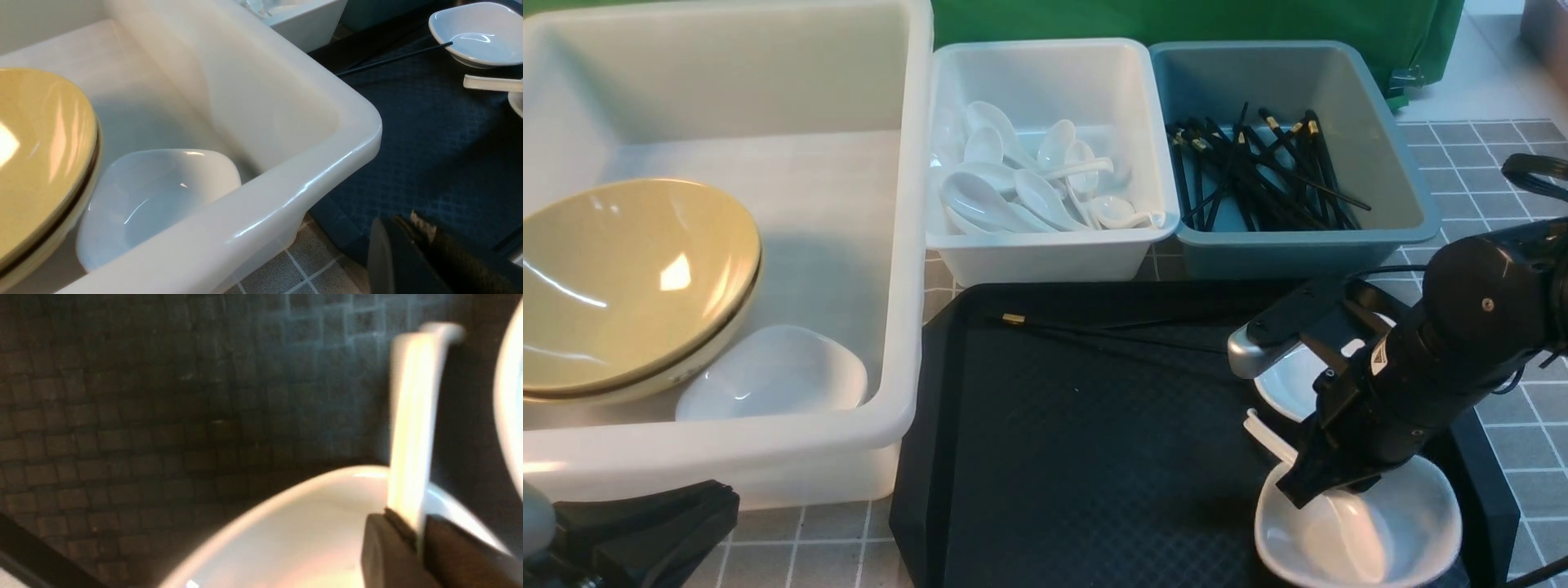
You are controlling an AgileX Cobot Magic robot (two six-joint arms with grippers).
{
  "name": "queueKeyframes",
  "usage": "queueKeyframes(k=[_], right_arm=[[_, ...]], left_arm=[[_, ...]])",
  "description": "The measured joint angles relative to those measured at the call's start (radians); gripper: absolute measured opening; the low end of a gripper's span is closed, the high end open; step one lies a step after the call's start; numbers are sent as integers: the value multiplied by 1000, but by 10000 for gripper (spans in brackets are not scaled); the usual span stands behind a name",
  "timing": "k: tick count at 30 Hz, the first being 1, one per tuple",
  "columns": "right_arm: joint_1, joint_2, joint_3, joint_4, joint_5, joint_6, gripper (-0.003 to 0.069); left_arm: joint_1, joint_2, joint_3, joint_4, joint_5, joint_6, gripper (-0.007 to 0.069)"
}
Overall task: On grey table put chopsticks spoon bowls plates into blue grey white boxes.
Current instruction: 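Reach down and grasp the white spoon resting in the bowl with the right gripper, then place the white spoon into the bin of spoons with the right gripper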
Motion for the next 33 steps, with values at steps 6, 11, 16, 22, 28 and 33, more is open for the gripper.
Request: queueKeyframes(k=[6, 11, 16, 22, 28, 33], right_arm=[[0, -77, -13, -5, 67, -11, 95], [0, -170, -81, 6, 79, -15, 95], [0, -190, -209, 102, -75, -69, 95], [0, -77, -386, 197, -412, -105, 95], [3, 160, -585, 283, -542, -105, 95], [13, 344, -766, 294, -461, -105, 170]], left_arm=[[0, 0, 0, 0, 0, 1, -11], [0, 0, 0, 0, 0, 1, -11], [0, 0, 0, 0, -6, 1, -11], [0, 0, 0, 0, -7, 1, -11], [0, 0, 0, 0, -7, 1, -11], [0, 0, 0, 0, -7, 1, -11]])
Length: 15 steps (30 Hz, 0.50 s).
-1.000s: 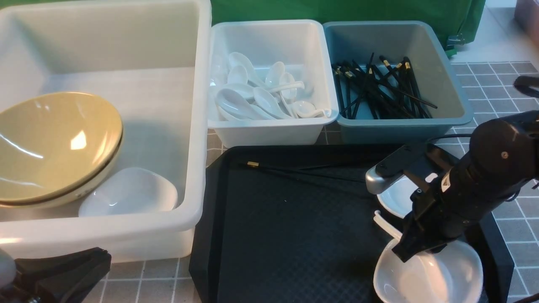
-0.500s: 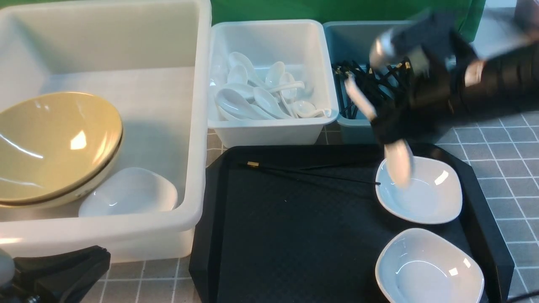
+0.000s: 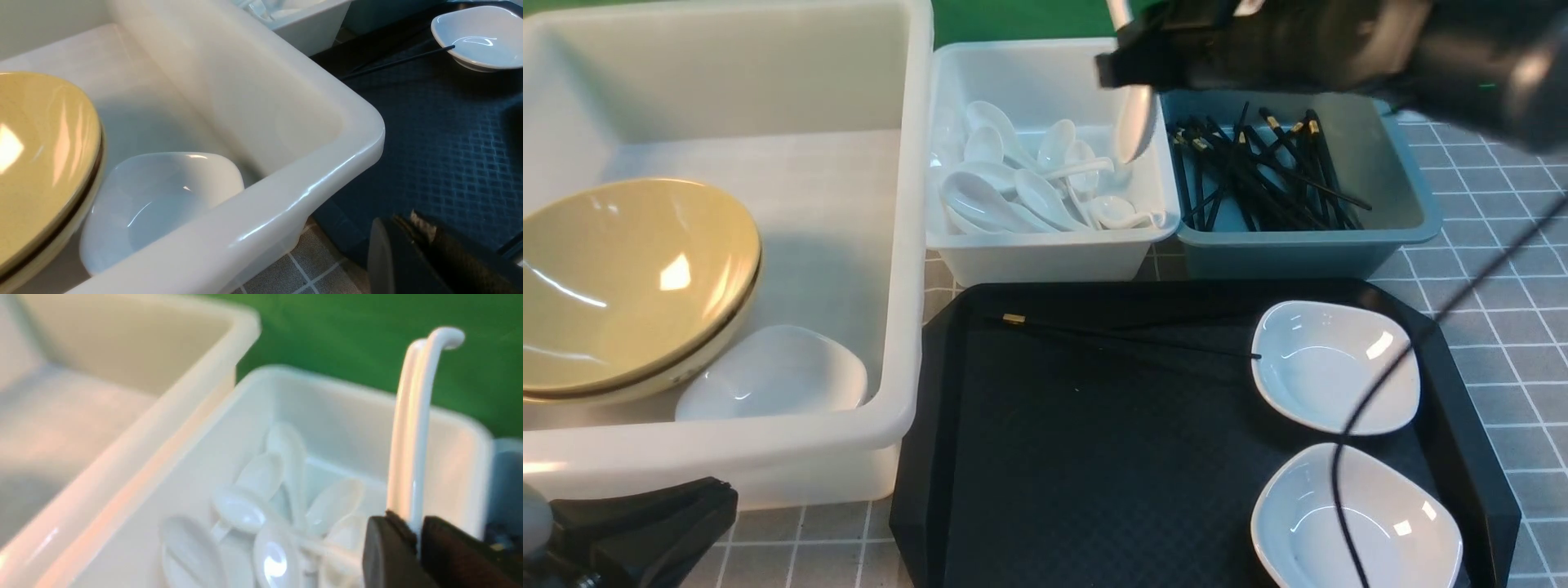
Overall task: On grey table put chopsticks spoon bowls plates into blue grey white boxes.
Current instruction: 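Place the white spoon into the bin of spoons with the right gripper, then reach for and grasp the small white dish on the black tray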
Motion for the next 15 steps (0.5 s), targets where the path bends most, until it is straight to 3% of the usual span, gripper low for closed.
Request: queueKeyframes(k=[6, 7, 10, 15], right_arm=[[-5, 58, -115, -20, 237, -10, 405], [-15, 37, -137, -41, 335, -8, 457], [-39, -49, -144, -99, 484, 33, 480], [-69, -200, -135, -228, 635, 119, 448]], left_arm=[[0, 0, 0, 0, 0, 0, -11], [0, 0, 0, 0, -1, 0, -11], [0, 0, 0, 0, -1, 0, -11], [0, 0, 0, 0, -1, 0, -11]])
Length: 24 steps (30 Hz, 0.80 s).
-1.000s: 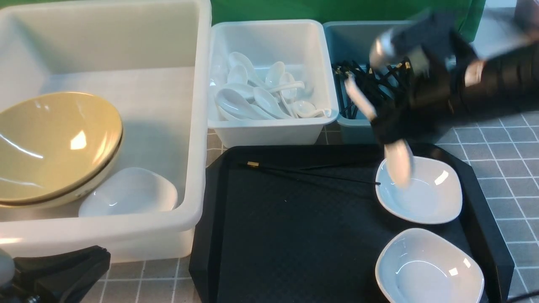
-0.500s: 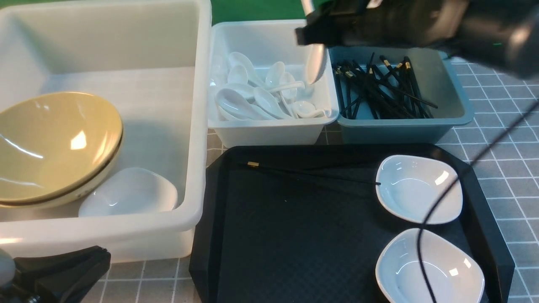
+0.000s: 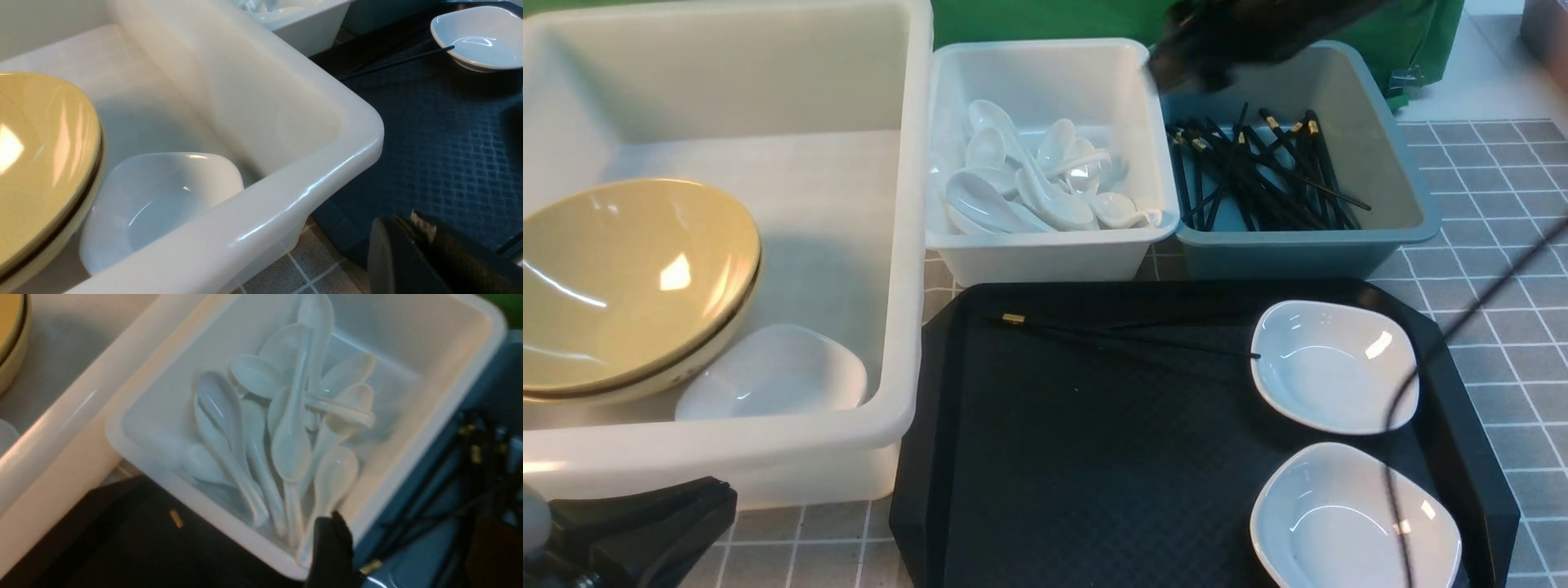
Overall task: On grey table put chopsticks spoon bowls plates into blue grey white boxes.
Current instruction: 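Reach for and grasp the small white dish on the black tray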
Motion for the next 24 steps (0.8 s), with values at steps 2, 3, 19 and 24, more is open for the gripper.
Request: queueKeyframes(k=[2, 3, 19, 24], right_arm=[[-12, -101, 41, -60, 70, 33, 421], [-16, -161, 88, -87, 105, 49, 409], [-43, -266, 977, -136, -88, 48, 453], [-43, -173, 981, -135, -161, 49, 461]], left_arm=[[0, 0, 0, 0, 0, 0, -11], [0, 0, 0, 0, 0, 0, -11], [0, 0, 0, 0, 0, 0, -11], [0, 0, 0, 0, 0, -1, -11]])
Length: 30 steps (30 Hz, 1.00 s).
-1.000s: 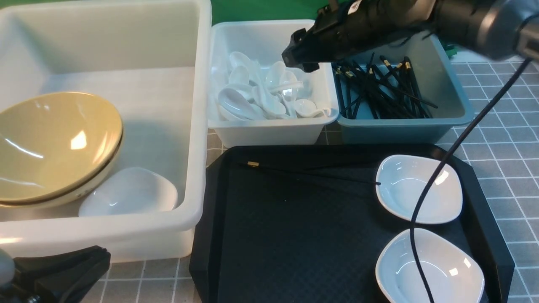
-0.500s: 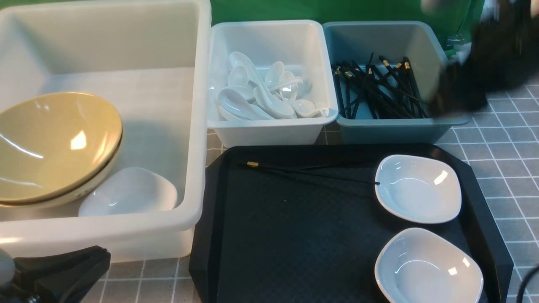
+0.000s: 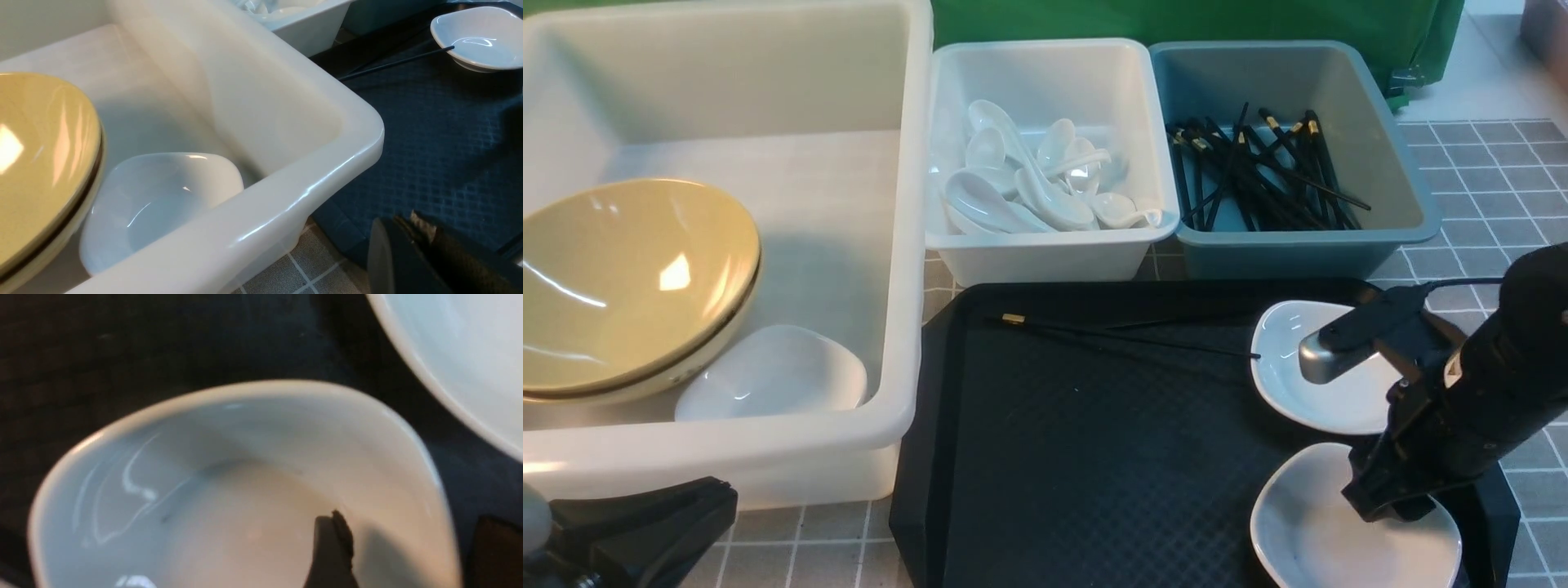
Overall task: On grey table put chopsticks spoon bowls plates into blue grey white boxes.
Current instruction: 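Reach for and grasp the small white dish on the black tray, then place the white bowl into the white bin on top of the stacked bowls with the right gripper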
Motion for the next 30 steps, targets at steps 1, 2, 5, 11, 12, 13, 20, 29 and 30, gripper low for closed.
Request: queueKeyframes(k=[1, 2, 5, 11, 12, 13, 20, 29, 30], right_arm=[[0, 22, 0, 1, 0, 0, 457], [0, 25, 0, 1, 1, 0, 455], [0, 34, -1, 9, 6, 1, 416], [-1, 8, -9, 31, 52, -11, 230], [-1, 3, -10, 33, 55, -11, 226], [-1, -15, -19, 39, 79, -20, 199], [-1, -189, -199, 65, 224, -77, 61], [154, -90, -754, 266, 242, -171, 62], [200, -54, -805, 275, 222, -176, 62]], left_arm=[[0, 0, 0, 0, 0, 0, -11], [0, 0, 0, 0, 0, 0, -11], [0, 0, 0, 0, 0, 0, -11], [0, -22, -11, 1, 19, -1, -11], [0, -27, -12, 1, 19, -3, -11], [0, -48, -16, 4, 20, -9, -11], [0, -180, -19, 79, -3, -114, -10], [0, -250, 2, 102, -72, -169, -10], [0, -250, 9, 103, -85, -169, -10]])
